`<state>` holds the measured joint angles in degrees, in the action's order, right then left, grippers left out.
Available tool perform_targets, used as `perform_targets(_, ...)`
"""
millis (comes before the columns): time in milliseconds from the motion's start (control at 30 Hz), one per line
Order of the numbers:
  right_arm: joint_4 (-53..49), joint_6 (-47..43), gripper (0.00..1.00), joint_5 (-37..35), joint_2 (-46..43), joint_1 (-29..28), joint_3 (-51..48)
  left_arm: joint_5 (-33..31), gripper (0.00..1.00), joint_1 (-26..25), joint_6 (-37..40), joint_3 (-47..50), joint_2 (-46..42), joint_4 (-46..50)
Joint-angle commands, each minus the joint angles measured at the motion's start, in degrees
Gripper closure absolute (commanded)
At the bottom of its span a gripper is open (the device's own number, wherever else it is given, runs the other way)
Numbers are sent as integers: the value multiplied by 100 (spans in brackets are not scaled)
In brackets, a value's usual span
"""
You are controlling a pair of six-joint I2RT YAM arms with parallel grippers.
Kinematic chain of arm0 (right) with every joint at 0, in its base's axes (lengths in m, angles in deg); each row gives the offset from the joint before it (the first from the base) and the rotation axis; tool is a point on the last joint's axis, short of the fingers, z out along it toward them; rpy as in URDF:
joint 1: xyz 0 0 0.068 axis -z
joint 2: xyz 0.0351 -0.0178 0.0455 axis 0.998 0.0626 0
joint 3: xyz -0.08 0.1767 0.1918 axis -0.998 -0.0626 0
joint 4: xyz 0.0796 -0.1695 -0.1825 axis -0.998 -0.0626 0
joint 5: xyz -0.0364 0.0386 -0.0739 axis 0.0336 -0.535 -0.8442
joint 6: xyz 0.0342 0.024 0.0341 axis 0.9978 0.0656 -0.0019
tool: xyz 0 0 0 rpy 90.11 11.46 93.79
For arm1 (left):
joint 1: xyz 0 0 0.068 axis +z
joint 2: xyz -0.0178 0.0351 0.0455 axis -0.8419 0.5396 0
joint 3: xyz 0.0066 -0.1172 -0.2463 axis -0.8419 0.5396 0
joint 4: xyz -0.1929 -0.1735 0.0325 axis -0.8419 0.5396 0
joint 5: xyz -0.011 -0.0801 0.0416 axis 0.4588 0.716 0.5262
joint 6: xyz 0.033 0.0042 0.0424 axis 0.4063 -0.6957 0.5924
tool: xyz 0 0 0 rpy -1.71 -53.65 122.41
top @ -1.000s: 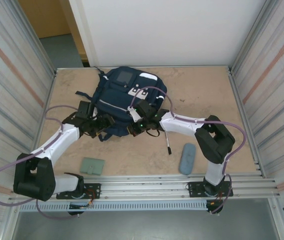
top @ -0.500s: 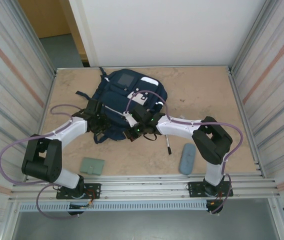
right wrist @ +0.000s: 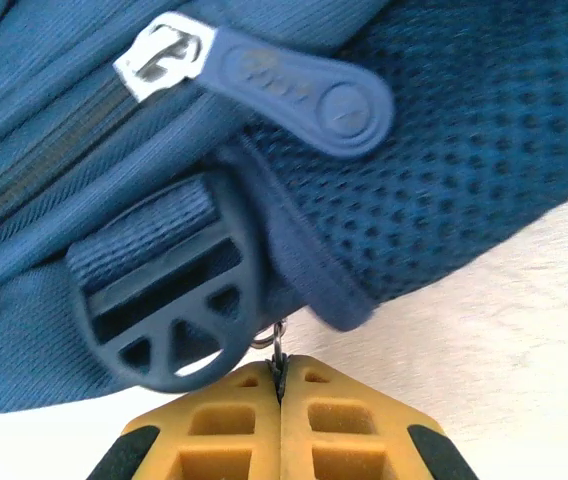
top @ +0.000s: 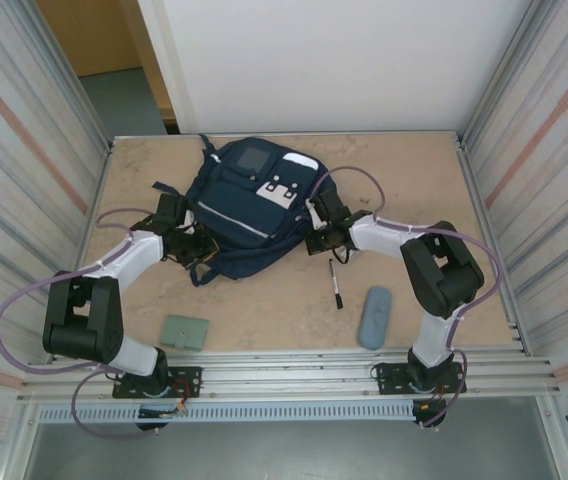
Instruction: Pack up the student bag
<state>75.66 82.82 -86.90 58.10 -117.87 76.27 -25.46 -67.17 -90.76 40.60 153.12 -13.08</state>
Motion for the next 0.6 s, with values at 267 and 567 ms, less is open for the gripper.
perform_targets(267, -1, 351, 78, 214, -330, 417, 0, 635, 86, -314, 611, 139, -638, 364)
perform_targets(567, -58, 462, 45, -339, -2375, 395, -888, -338, 42, -2096, 1852, -1039, -1641, 1398)
